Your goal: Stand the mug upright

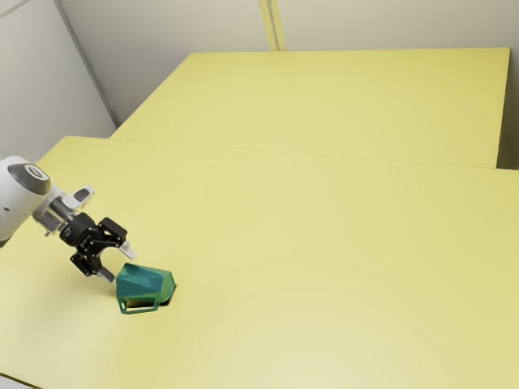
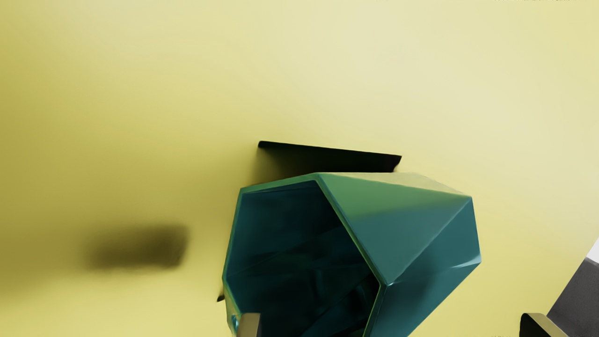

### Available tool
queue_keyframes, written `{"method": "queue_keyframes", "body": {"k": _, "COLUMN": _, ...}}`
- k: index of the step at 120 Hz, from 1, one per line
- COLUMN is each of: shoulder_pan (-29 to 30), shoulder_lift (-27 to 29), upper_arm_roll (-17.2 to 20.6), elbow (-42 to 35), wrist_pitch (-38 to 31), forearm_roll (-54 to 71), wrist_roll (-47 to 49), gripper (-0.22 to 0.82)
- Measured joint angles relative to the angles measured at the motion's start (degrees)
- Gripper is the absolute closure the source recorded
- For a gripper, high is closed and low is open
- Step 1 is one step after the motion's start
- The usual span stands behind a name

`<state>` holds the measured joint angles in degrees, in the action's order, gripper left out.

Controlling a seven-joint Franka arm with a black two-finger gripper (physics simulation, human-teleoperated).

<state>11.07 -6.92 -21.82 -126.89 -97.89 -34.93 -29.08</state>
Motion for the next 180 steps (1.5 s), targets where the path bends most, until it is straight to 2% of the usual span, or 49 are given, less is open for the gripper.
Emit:
{"method": "queue_keyframes", "body": {"k": 17, "shoulder_pan": 0.05, "shoulder_lift": -1.46, "upper_arm_roll": -0.47, "elbow": -0.77, "wrist_pitch": 1.13, "forearm_roll": -2.79, "wrist_roll": -1.10, "gripper": 0.00}}
{"method": "queue_keyframes", "body": {"k": 25, "shoulder_pan": 0.05, "shoulder_lift": -1.71, "upper_arm_roll": -0.49, "elbow": -1.38, "wrist_pitch": 1.43, "forearm_roll": -3.72, "wrist_roll": -1.56, "gripper": 0.04}}
{"method": "queue_keyframes", "body": {"k": 45, "shoulder_pan": -0.10, "shoulder_lift": -1.80, "upper_arm_roll": -0.50, "elbow": -2.06, "wrist_pitch": 1.77, "forearm_roll": -5.27, "wrist_roll": -2.54, "gripper": 0.22}}
{"method": "queue_keyframes", "body": {"k": 68, "shoulder_pan": -0.17, "shoulder_lift": -1.69, "upper_arm_roll": -0.50, "elbow": -2.18, "wrist_pitch": 1.81, "forearm_roll": -5.78, "wrist_roll": -3.49, "gripper": 0.48}}
{"method": "queue_keyframes", "body": {"k": 101, "shoulder_pan": -1.16, "shoulder_lift": -0.74, "upper_arm_roll": -0.47, "elbow": -2.18, "wrist_pitch": 2.43, "forearm_roll": -6.89, "wrist_roll": -4.60, "gripper": 0.69}}
{"method": "queue_keyframes", "body": {"k": 126, "shoulder_pan": -4.27, "shoulder_lift": 1.69, "upper_arm_roll": -0.49, "elbow": -1.95, "wrist_pitch": 2.47, "forearm_roll": -8.55, "wrist_roll": -5.02, "gripper": 0.76}}
{"method": "queue_keyframes", "body": {"k": 153, "shoulder_pan": -5.06, "shoulder_lift": 4.21, "upper_arm_roll": -0.49, "elbow": -1.96, "wrist_pitch": 2.03, "forearm_roll": -7.77, "wrist_roll": -4.79, "gripper": 0.78}}
{"method": "queue_keyframes", "body": {"k": 180, "shoulder_pan": -9.03, "shoulder_lift": 4.69, "upper_arm_roll": 0.06, "elbow": 1.00, "wrist_pitch": 0.12, "forearm_roll": -2.16, "wrist_roll": -3.82, "gripper": 0.79}}
